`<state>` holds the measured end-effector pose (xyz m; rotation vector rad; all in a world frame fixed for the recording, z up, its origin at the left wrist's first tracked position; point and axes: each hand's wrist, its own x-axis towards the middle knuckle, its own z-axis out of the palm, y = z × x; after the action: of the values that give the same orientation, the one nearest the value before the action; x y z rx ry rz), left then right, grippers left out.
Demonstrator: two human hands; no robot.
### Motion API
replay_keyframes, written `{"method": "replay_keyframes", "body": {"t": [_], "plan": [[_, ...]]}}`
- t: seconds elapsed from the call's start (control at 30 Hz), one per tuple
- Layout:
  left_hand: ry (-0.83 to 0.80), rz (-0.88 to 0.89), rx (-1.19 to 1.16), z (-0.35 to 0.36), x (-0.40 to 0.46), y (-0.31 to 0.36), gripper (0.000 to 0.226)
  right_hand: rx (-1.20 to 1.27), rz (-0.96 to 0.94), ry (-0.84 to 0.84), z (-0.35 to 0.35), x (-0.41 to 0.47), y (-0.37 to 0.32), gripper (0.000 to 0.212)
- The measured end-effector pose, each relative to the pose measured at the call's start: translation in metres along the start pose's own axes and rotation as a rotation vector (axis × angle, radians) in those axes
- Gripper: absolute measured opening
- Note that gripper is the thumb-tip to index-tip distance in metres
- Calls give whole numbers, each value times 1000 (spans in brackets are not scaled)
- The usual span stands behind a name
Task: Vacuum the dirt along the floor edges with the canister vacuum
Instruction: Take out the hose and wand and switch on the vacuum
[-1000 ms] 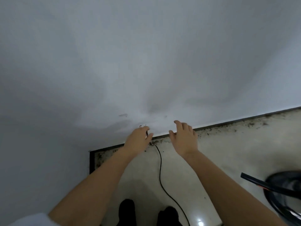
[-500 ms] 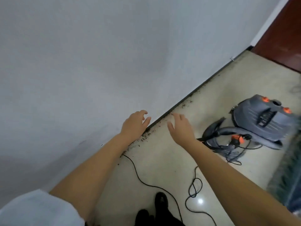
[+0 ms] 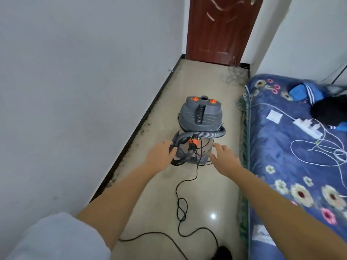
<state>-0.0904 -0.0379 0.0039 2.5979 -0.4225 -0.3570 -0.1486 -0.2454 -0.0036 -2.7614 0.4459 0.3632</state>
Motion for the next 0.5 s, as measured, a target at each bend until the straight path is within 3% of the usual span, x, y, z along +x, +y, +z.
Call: {"method": "replay_keyframes", "body": {"t": [0.3,0.5], "plan": [[-36,-69,-71,90,78,162,30,-39,41,-120,-58,53,166,48],[-32,-225,-140,104,117,176,35,53,8,-166,-75,102,195,46]]}}
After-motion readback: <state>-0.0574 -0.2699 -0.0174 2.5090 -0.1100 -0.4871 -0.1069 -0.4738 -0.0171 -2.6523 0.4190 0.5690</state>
